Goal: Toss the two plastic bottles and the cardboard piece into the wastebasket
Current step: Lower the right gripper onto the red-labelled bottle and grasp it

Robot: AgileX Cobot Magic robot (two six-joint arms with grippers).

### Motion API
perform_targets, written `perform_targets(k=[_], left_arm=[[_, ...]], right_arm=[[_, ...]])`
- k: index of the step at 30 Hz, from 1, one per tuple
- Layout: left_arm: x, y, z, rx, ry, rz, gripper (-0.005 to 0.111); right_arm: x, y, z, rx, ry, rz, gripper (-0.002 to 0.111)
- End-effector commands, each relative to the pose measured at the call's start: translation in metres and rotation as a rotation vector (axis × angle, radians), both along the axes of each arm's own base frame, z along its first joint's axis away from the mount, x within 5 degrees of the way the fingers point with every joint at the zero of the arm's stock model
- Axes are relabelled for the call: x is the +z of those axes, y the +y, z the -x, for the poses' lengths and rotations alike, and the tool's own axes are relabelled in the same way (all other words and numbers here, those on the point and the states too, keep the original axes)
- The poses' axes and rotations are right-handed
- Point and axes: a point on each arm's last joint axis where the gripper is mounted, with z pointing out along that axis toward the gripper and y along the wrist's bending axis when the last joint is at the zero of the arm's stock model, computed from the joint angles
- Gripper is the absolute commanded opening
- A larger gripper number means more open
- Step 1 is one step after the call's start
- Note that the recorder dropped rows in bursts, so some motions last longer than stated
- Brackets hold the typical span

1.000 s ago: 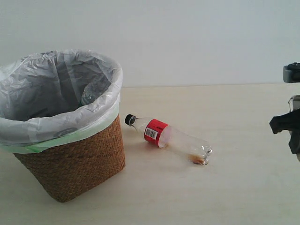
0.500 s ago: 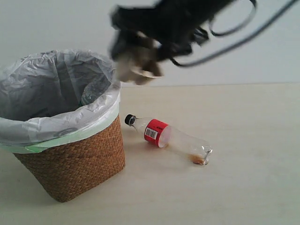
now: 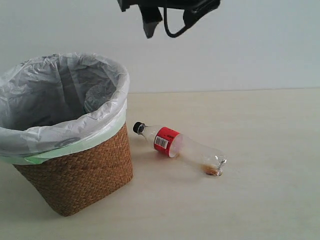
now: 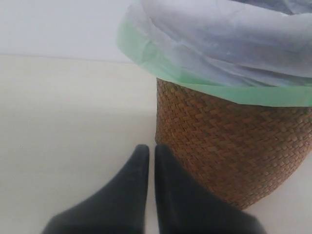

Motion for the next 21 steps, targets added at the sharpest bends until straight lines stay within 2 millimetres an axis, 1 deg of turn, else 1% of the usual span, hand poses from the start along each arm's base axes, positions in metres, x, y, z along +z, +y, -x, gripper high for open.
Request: perform_targets(k=[1,4,8,12,15,18,19,21], left_arm=[[-0.001,0.000,0.000,0.002,-0.002,0.002,0.004],[-0.001,0.000,0.000,0.002,-0.002,0.002,0.004],[-0.001,0.000,0.000,0.002,-0.002,0.002,0.004],[-0.001,0.000,0.000,0.002,-0.002,0.002,0.004],[-0.001,0.000,0.000,0.002,-0.002,0.002,0.004],[-0.001,0.000,0.000,0.002,-0.002,0.002,0.004],[-0.001,0.000,0.000,0.002,-0.002,0.002,0.004],[-0.001,0.000,0.000,0.002,-0.002,0.002,0.004]], right_arm=[[-0.008,-0.008,-0.003,-0.008,-0.027,0.103,0.062],[-0.022,-0.008,-0.004,0.025,-0.004,0.167,0.062],[-0.052,-0.010,-0.005,0.086,0.060,0.286,0.062],[-0.082,-0.022,-0.008,0.070,0.146,0.350,0.062],[-0.106,-0.034,-0.011,0.073,0.212,0.406,0.062],[-0.126,-0.042,-0.015,0.078,0.220,0.414,0.062],[-0.135,-0.043,-0.016,0.099,0.213,0.417,0.062],[-0.145,-0.042,-0.016,0.135,0.200,0.423,0.062]])
